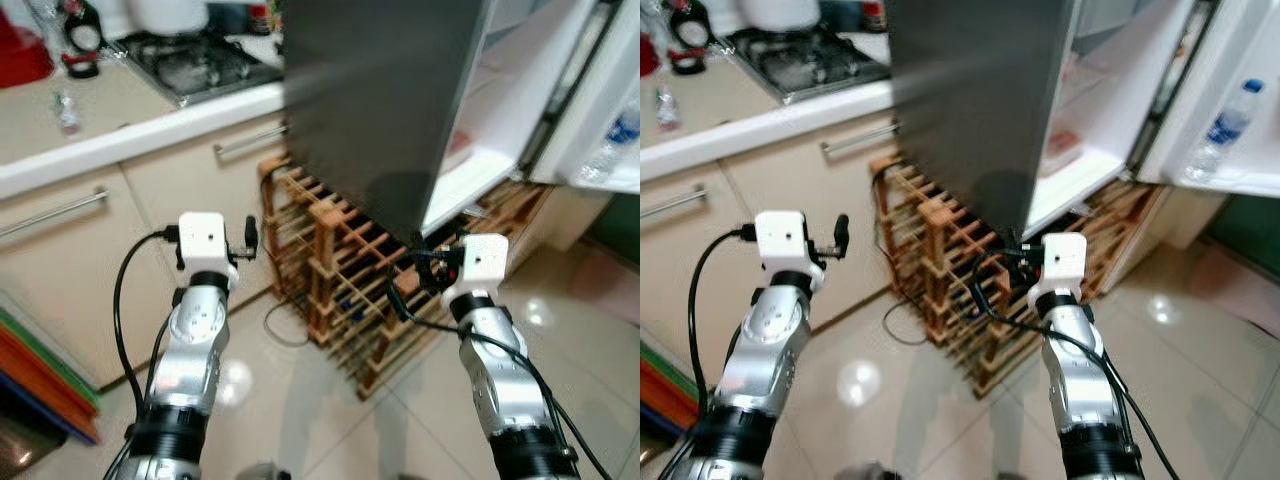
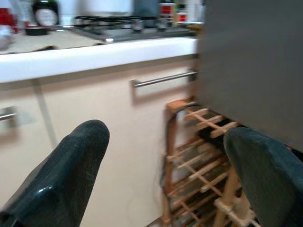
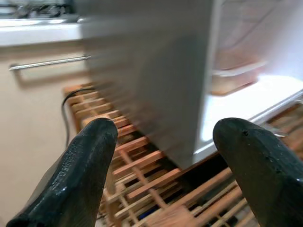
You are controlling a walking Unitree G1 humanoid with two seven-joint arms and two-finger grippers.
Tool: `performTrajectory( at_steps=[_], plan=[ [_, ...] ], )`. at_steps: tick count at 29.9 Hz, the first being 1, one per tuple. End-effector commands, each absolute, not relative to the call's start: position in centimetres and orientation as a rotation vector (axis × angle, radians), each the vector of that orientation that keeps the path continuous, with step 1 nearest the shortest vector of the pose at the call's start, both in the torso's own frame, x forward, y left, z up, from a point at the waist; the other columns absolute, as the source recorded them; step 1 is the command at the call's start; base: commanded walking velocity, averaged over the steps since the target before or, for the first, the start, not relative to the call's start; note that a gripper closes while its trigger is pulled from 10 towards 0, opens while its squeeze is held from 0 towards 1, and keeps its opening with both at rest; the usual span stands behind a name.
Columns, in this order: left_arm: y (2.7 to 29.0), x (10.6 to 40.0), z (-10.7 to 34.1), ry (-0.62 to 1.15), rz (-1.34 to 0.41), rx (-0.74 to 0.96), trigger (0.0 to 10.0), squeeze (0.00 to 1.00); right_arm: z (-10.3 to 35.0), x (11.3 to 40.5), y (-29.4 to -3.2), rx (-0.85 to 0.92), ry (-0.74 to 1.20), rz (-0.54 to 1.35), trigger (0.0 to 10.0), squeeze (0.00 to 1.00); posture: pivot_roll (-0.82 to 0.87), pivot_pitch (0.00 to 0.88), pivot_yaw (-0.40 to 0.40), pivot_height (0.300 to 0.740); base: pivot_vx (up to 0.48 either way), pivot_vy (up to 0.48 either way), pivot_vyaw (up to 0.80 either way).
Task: Restocking fridge
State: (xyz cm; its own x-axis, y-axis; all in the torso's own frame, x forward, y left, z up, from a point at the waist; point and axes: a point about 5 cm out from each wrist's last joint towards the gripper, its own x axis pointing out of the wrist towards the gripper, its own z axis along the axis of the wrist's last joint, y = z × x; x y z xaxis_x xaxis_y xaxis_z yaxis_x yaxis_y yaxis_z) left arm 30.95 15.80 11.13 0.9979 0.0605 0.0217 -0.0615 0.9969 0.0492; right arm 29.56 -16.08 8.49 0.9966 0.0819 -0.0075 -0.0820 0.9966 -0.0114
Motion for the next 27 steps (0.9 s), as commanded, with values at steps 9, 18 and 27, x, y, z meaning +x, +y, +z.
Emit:
performTrajectory(
  at_steps=[9,18,27],
  plan=[
    [15.2,31.9,12.1,-0.033,0.076,0.029,10.0,0.00,9.7,30.3,-16.0,-0.023,-0.053,0.078,10.0,0.00,-0.06,0.000,0.002,0.740,0.298,-0.342,0.42],
    [15.8,32.2,12.2,-0.028,0.126,0.007,10.0,0.00,9.9,30.7,-15.7,-0.041,-0.065,0.097,10.0,0.00,-0.06,0.000,-0.006,0.740,0.260,0.063,0.41],
    [15.4,32.3,12.9,-0.070,0.096,0.015,10.0,0.00,10.0,31.1,-15.3,-0.028,-0.070,0.097,10.0,0.00,-0.06,0.000,-0.003,0.740,0.000,0.066,0.00]
  ],
)
